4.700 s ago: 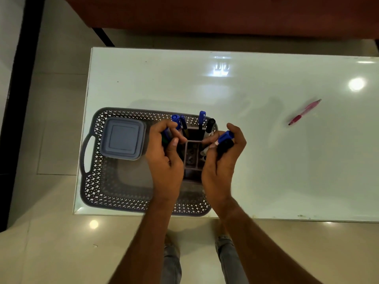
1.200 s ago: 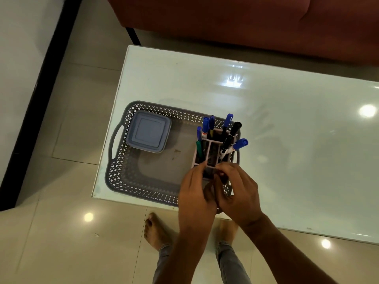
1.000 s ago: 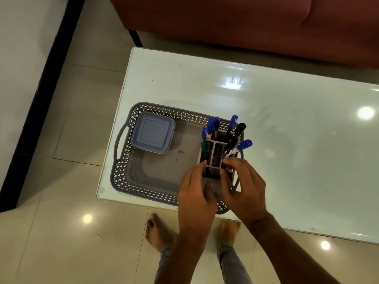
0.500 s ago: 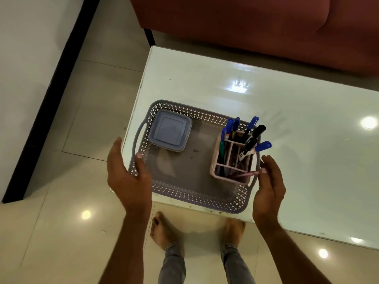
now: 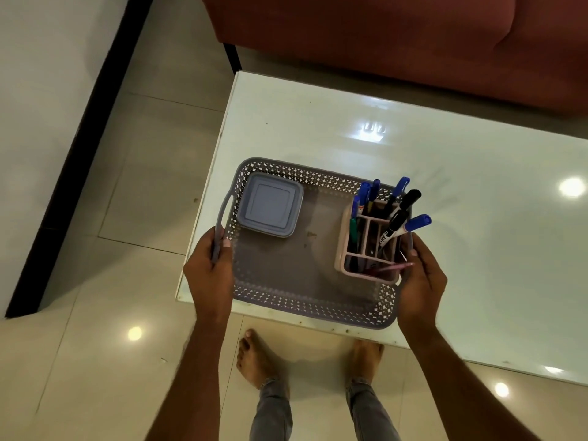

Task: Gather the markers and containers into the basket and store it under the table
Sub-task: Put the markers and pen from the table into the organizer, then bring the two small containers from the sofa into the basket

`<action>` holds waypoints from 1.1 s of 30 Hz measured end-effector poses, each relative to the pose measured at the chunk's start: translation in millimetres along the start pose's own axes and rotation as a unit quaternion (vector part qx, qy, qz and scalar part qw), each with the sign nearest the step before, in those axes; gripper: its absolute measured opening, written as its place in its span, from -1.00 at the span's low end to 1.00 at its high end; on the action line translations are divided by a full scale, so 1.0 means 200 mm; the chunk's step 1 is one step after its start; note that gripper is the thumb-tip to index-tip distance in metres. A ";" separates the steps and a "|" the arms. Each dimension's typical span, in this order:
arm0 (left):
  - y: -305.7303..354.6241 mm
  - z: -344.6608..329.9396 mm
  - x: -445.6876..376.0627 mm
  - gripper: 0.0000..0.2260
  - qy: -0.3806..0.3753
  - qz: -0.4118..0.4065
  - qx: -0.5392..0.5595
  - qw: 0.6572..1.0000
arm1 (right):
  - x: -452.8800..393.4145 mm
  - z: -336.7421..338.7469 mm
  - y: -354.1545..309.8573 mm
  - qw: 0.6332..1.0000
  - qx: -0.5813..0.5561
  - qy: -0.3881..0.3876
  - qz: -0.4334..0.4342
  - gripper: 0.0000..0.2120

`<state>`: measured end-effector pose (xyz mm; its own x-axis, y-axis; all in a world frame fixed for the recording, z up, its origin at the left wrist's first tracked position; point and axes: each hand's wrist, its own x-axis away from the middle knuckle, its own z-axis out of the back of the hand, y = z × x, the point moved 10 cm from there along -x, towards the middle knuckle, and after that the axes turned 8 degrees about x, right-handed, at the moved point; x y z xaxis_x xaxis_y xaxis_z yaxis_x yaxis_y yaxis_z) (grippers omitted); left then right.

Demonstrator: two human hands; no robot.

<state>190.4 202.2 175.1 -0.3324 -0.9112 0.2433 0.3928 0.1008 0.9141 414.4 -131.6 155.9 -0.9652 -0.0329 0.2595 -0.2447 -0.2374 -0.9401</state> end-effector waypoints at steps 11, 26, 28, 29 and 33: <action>-0.02 0.02 0.00 -0.73 -0.015 0.020 -0.004 1.000 | -0.05 0.02 -0.02 0.999 0.037 0.009 -0.021 -0.70; 0.64 0.13 -0.59 -0.28 -0.203 -0.215 -0.273 0.916 | -0.07 -0.63 -0.95 0.817 0.497 -0.046 0.290 -0.29; 0.73 0.10 -0.67 -0.28 -0.219 -0.239 -0.301 0.897 | -0.09 -0.80 -0.99 0.795 0.518 -0.052 0.312 -0.25; 0.77 0.09 -0.71 -0.28 -0.228 -0.245 -0.314 0.888 | -0.10 -0.88 -1.01 0.790 0.523 -0.055 0.315 -0.25; 0.93 0.06 -0.86 -0.29 -0.262 -0.270 -0.363 0.853 | -0.14 -1.23 -1.11 0.774 0.542 -0.055 0.322 -0.25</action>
<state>311.2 382.0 307.6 -0.8952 -0.4245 0.1358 0.4256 -0.7236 0.5434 473.9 160.6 303.5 -0.8266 -0.5516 -0.1117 0.5628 -0.8109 -0.1606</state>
